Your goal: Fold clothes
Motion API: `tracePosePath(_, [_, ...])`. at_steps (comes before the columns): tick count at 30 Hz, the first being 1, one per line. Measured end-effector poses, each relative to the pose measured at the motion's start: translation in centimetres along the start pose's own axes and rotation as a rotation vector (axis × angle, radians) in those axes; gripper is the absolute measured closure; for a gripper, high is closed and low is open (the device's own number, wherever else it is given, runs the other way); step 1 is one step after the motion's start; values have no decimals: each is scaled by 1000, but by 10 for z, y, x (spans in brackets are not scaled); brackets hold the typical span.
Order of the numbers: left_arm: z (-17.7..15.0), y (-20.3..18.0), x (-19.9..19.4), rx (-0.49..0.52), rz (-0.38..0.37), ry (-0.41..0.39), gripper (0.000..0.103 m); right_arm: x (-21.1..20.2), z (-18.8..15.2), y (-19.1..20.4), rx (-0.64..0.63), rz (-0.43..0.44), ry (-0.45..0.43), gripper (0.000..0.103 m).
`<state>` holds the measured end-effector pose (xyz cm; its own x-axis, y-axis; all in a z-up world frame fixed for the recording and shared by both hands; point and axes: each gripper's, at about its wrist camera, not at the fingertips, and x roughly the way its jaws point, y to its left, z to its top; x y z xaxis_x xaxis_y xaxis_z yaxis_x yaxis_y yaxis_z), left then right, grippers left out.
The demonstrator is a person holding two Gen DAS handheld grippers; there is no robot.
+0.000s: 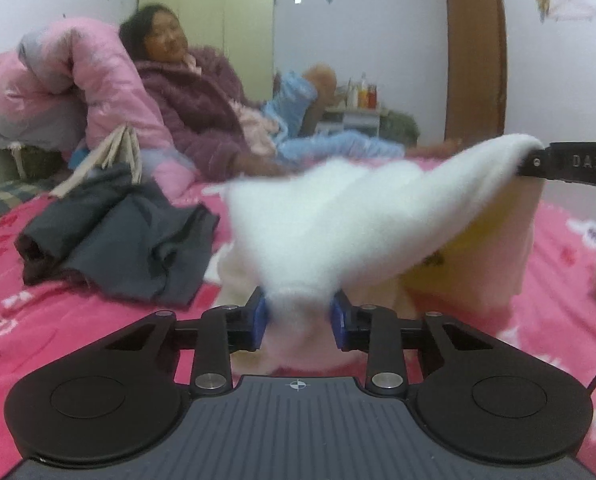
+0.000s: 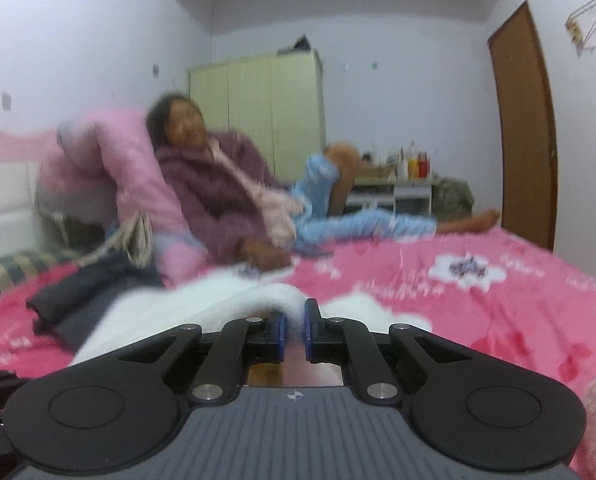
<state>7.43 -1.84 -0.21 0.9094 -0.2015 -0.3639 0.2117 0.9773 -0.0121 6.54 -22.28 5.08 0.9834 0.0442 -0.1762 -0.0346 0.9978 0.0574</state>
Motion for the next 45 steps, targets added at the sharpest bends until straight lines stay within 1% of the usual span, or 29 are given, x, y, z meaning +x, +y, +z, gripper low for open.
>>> tracePosePath(6, [13,1,-46,-30,-52,-69,74,-57,23,9,-14,-1,-109,94])
tracePosePath(10, [14,0,-82,-12,-93,-107,75,-100,32,14,0,2,-165,94])
tracePosePath(14, [17,2,-121,-7,-131,-163,75,-143,40,16,27,19,-210,94])
tracePosePath(17, [24,6,-150,-2,-144,-227,76,-179,48,21,20,39,-260,94])
tracePosePath(21, [38,12,-182,5,-148,-319,76,-222,64,23,31,103,-326,94])
tracePosePath(24, [52,17,-198,-12,-172,-372,76,-251,77,24,43,156,-378,94])
tracePosePath(28, [64,19,-206,-38,-203,-421,76,-271,89,17,85,216,-417,94])
tracePosePath(29, [65,18,-203,-38,-209,-420,76,-271,89,14,90,214,-415,94])
tracePosePath(31, [66,15,-192,-35,-214,-396,76,-265,87,8,98,194,-391,94])
tracePosePath(32, [65,13,-183,-34,-215,-367,76,-259,84,4,108,183,-365,94])
tracePosePath(36, [53,6,-132,-21,-221,-227,75,-223,64,-16,144,121,-223,94])
tracePosePath(38, [43,-1,-107,-3,-213,-176,74,-200,50,-29,177,100,-142,94])
tracePosePath(39, [38,-4,-97,9,-205,-164,73,-188,43,-36,197,91,-103,94])
tracePosePath(42, [30,-12,-77,66,-184,-165,71,-154,18,-56,272,69,6,94])
tracePosePath(44, [29,-15,-70,87,-175,-151,68,-131,0,-64,317,59,65,94])
tracePosePath(45, [29,-14,-67,87,-179,-137,64,-120,-9,-68,340,54,94,94])
